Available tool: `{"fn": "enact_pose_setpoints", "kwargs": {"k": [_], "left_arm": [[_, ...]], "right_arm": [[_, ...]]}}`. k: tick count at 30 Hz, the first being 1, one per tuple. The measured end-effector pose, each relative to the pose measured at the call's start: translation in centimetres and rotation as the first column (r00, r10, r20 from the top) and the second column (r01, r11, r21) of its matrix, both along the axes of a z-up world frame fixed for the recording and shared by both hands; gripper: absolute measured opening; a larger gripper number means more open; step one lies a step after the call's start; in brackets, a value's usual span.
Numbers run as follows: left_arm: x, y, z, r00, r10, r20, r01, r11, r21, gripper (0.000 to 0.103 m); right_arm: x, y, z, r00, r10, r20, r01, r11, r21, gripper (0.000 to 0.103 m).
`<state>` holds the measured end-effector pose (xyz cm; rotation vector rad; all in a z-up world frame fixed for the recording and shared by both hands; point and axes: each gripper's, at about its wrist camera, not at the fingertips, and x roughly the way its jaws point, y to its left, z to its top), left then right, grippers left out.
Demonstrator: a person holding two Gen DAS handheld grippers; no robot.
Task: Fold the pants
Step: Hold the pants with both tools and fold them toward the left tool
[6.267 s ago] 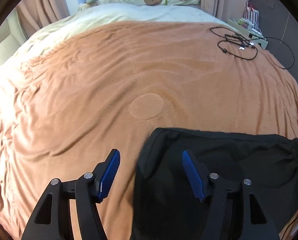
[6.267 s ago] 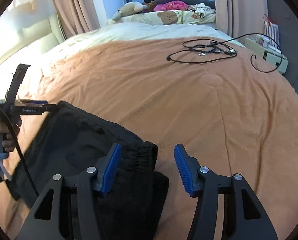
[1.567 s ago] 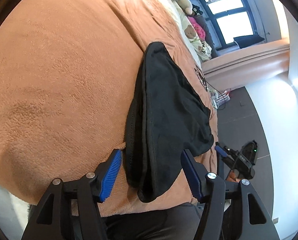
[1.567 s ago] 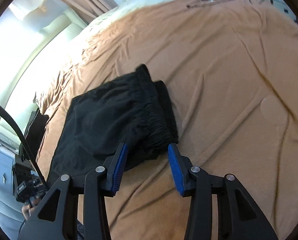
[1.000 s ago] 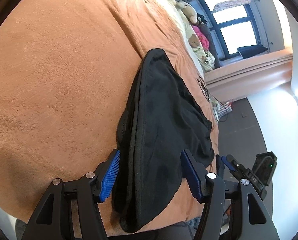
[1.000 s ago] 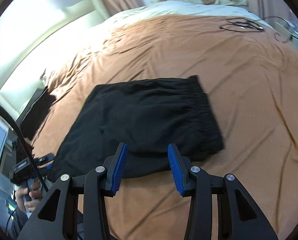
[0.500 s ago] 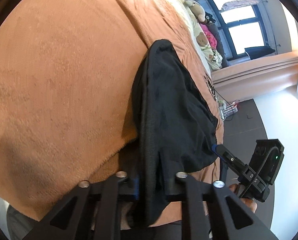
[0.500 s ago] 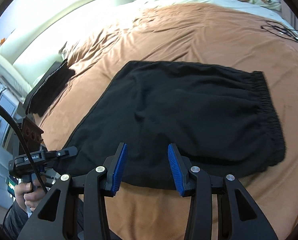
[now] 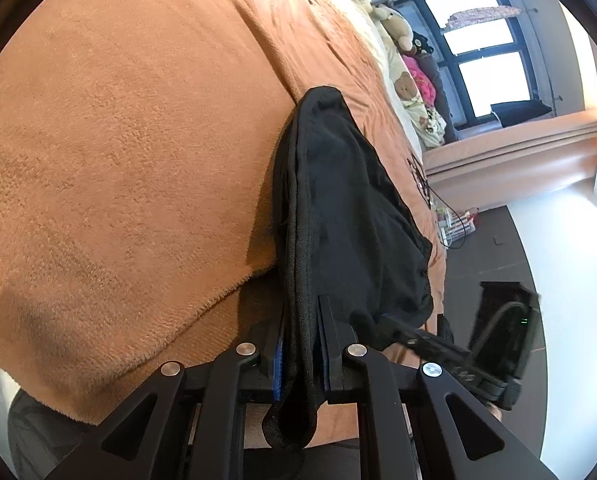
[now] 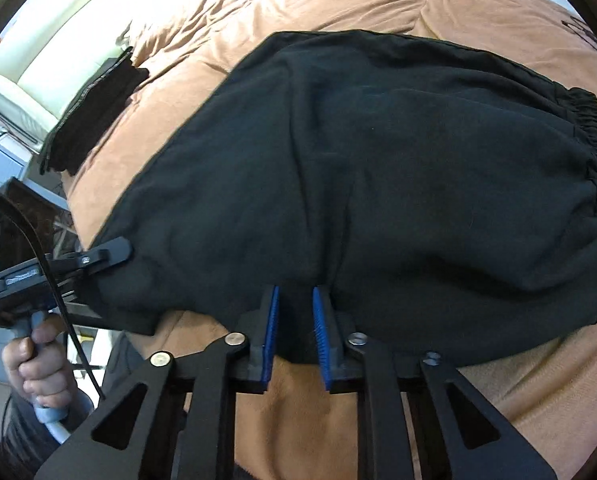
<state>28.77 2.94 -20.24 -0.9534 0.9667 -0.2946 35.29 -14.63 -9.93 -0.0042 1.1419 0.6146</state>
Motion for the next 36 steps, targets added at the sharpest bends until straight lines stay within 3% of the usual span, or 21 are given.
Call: {"fn": "enact_pose_setpoints", "kwargs": {"k": [7, 15, 21, 32, 36], "left_arm": [[-0.2, -0.4, 0.1, 0.999, 0.03, -0.012, -0.03, 0.999, 0.014, 0.013], [-0.7, -0.2, -0.2, 0.997, 0.072, -0.027, -0.072, 0.997, -0.016, 0.013], [-1.0, -0.3, -0.1, 0.993, 0.1, -0.059, -0.099, 0.995, 0.019, 0.013], [-1.0, -0.8, 0.1, 0.988, 0.126, -0.084, -0.123, 0.992, 0.042, 0.013], [-0.7, -1.0, 0.1, 0.985, 0.141, -0.101, -0.141, 0.99, 0.012, 0.013]], "right_arm": [[1.8, -0.8, 2.6, 0.996, -0.053, 0.067, 0.05, 0.998, 0.04, 0.013], [5.4, 1.1, 0.9, 0.994, -0.096, 0.043, 0.095, 0.995, 0.016, 0.013], [8.3, 2.7, 0.4, 0.989, -0.132, 0.061, 0.134, 0.99, -0.034, 0.01], [14.0, 2.7, -1.0, 0.982, -0.188, 0.012, 0.188, 0.982, -0.011, 0.008], [15.4, 2.1, -1.0, 0.978, -0.21, 0.009, 0.209, 0.978, 0.002, 0.006]]}}
